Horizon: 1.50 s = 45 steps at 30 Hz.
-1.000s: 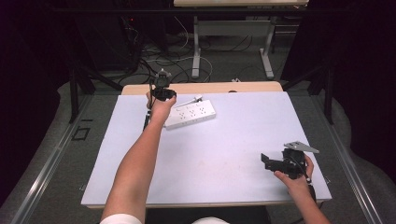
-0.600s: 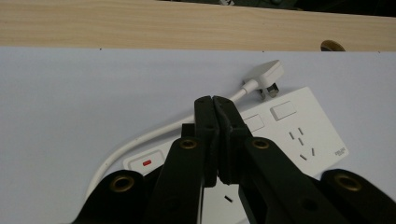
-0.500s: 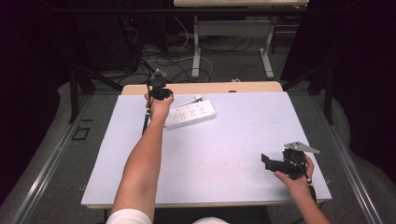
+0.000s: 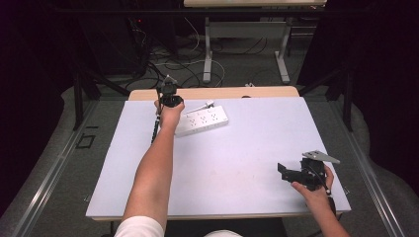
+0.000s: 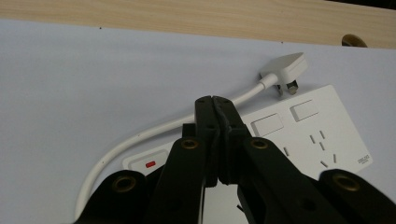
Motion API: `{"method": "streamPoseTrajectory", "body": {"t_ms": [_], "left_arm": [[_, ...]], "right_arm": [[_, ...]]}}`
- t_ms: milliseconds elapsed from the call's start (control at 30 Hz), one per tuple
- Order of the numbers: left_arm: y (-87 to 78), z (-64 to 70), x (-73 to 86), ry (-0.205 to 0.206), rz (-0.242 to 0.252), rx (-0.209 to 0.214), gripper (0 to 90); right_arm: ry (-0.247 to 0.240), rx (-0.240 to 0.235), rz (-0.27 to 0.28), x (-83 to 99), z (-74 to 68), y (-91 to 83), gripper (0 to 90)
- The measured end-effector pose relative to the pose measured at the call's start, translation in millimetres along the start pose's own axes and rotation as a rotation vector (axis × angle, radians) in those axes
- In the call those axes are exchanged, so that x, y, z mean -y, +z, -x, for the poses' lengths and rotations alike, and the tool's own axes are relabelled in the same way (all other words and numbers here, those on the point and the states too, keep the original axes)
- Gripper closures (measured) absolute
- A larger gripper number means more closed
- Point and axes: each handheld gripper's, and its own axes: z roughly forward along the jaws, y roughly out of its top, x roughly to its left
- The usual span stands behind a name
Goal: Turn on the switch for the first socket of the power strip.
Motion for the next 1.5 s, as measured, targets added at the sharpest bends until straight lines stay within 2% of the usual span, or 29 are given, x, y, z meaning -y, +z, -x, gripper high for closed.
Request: {"method": "streamPoseTrajectory", "body": {"t_ms": [100,133,167,333,433,467,1067,1500], "left_arm": [[5.3,0.7,2.4,0.001,-0.006,0.000,89.6],[6.0,1.2,2.8,0.002,-0.015,0.000,89.6],[6.8,1.5,3.2,0.005,-0.019,0.000,89.6],[14.7,3.3,6.9,0.007,-0.033,0.002,89.6],[17.7,3.6,8.4,0.006,-0.035,-0.002,89.5],[18.4,3.5,8.7,0.003,-0.033,-0.001,89.5],[29.9,8.0,12.9,0.005,-0.067,-0.020,88.6],[33.7,8.2,16.6,0.000,-0.071,-0.026,88.3]], "right_arm": [[0.004,0.006,0.001,0.7,0.3,0.0,1.4],[0.000,0.014,0.021,1.4,0.4,1.6,1.5],[-0.003,0.002,-0.001,0.9,0.9,-0.6,1.5],[0.006,0.004,0.002,1.0,0.0,-2.2,1.5],[-0.008,0.005,0.011,1.0,1.6,-2.7,1.5],[0.006,0.008,0.011,1.4,0.7,-2.9,1.5],[-0.002,-0.002,0.009,0.7,2.1,-4.8,1.5],[-0.002,-0.002,0.007,0.7,1.8,-4.5,1.5]]}}
